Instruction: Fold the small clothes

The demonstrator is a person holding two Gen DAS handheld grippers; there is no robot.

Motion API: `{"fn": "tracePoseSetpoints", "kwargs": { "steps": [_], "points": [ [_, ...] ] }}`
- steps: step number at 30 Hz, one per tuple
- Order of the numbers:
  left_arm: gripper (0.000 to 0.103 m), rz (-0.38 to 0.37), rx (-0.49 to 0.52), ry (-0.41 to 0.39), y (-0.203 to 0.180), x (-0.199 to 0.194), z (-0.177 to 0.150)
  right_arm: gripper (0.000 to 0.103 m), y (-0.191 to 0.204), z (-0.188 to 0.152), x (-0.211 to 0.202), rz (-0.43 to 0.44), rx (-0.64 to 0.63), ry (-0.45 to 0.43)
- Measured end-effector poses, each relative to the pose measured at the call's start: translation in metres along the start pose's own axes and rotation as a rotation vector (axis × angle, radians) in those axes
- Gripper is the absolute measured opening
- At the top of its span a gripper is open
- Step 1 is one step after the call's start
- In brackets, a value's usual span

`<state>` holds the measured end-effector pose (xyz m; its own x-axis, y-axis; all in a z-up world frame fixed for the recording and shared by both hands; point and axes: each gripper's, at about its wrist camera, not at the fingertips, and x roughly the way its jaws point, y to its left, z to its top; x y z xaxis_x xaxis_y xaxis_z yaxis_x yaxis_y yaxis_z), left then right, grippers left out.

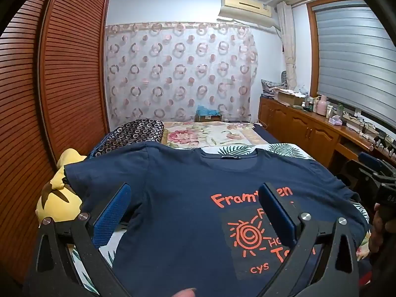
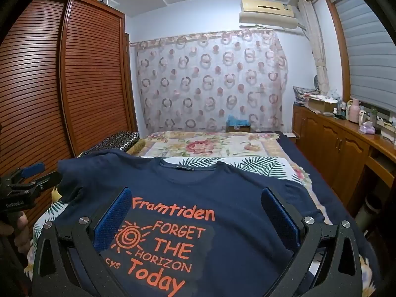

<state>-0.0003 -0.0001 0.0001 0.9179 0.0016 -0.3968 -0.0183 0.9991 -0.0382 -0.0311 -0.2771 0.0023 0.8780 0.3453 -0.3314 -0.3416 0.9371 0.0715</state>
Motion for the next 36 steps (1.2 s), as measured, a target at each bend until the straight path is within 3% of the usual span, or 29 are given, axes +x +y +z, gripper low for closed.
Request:
{"fn": "tracePoseSetpoints", "kwargs": {
  "steps": [36],
  "points": [
    [0.103,0.003,0.012,-0.006,0.004,-0.005,0.008,0.103,-0.001,0.001,0.002,-0.004,-0.006,0.008]
  ]
}}
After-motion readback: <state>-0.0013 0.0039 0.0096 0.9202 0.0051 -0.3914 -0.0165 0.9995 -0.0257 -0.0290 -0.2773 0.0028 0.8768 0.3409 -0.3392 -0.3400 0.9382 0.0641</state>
